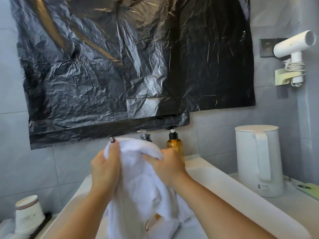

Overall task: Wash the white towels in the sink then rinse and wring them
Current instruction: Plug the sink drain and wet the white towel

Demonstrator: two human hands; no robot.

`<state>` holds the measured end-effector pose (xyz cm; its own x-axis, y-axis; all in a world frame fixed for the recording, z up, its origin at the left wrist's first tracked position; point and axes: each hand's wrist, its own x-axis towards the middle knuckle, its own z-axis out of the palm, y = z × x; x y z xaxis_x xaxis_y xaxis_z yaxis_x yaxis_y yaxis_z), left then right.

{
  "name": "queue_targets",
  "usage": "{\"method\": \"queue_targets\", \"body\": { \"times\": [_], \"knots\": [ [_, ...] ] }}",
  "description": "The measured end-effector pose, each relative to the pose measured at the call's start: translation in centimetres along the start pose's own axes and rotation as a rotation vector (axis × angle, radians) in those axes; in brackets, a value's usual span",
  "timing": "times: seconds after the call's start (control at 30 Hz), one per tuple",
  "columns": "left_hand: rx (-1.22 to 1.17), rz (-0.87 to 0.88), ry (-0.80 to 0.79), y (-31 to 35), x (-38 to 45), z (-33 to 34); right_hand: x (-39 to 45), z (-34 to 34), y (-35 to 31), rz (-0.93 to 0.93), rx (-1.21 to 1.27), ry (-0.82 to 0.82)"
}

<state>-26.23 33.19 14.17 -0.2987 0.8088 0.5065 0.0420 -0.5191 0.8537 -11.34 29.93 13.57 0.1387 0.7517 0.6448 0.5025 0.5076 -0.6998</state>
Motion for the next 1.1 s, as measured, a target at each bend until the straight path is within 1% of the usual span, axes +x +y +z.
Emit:
{"method": "queue_targets", "body": {
  "times": [0.03, 0.07, 0.1, 0.17, 0.23, 0.3, 0.37, 0.43, 0.47, 0.53, 0.63, 0.67, 0.73, 0.8, 0.87, 0.93, 1.03, 1.1],
  "knots": [
    [0.083, -0.017, -0.093, -0.3, -0.4, 0.4, 0.2, -0.3, 0.1, 0.040, 0.183, 0.076],
    [0.146, -0.040, -0.175, -0.6, -0.8, 0.8, 0.4, -0.7, 0.1, 0.079, 0.317, 0.117],
    [0.183, -0.064, -0.242, -0.8, -1.1, 1.1, 0.5, -1.0, 0.2, 0.103, 0.381, 0.119],
    [0.183, -0.085, -0.326, -1.1, -1.3, 1.3, 0.3, -1.2, 0.2, 0.130, 0.377, 0.070],
    [0.133, -0.094, -0.382, -1.1, -1.2, 1.1, 0.5, -0.9, 0.7, 0.156, 0.348, 0.040],
    [0.110, -0.063, -0.458, -1.3, -1.1, 0.9, 0.9, -0.6, 1.0, 0.130, 0.308, 0.099],
    [0.115, -0.018, -0.490, -1.2, -1.4, 0.9, 1.2, -0.6, 1.2, 0.087, 0.251, 0.197],
    [0.124, 0.005, -0.461, -0.8, -1.5, 1.1, 1.3, -0.7, 1.4, 0.086, 0.250, 0.232],
    [0.121, 0.006, -0.432, -0.5, -1.6, 1.1, 1.2, -0.7, 1.3, 0.105, 0.298, 0.198],
    [0.084, -0.015, -0.354, -0.1, -1.4, 1.0, 0.8, -0.5, 1.4, 0.141, 0.341, 0.053],
    [0.006, -0.039, -0.255, -0.1, -0.9, 0.7, 0.2, 0.4, 1.8, 0.140, 0.212, -0.209],
    [-0.009, -0.035, -0.230, -0.2, -0.8, 0.7, 0.0, 0.8, 1.9, 0.121, 0.152, -0.246],
    [-0.021, -0.027, -0.185, -0.4, -0.7, 0.8, 0.1, 1.5, 2.1, 0.085, 0.083, -0.210],
    [-0.028, -0.026, -0.191, -0.6, -0.6, 0.9, 0.3, 1.3, 1.7, 0.080, 0.097, -0.086],
    [-0.015, -0.056, -0.250, -1.0, -0.8, 1.1, 0.4, 0.9, 1.4, 0.074, 0.155, 0.050],
    [0.014, -0.106, -0.358, -1.0, -1.3, 1.2, 0.4, 0.3, 1.2, 0.124, 0.277, 0.118],
    [0.114, -0.215, -0.673, -1.4, -1.7, 1.3, 0.8, -0.2, 1.5, 0.219, 0.452, 0.201],
    [0.161, -0.301, -0.843, -1.7, -1.7, 1.1, 1.3, -0.4, 2.2, 0.264, 0.476, 0.249]
  ]
}}
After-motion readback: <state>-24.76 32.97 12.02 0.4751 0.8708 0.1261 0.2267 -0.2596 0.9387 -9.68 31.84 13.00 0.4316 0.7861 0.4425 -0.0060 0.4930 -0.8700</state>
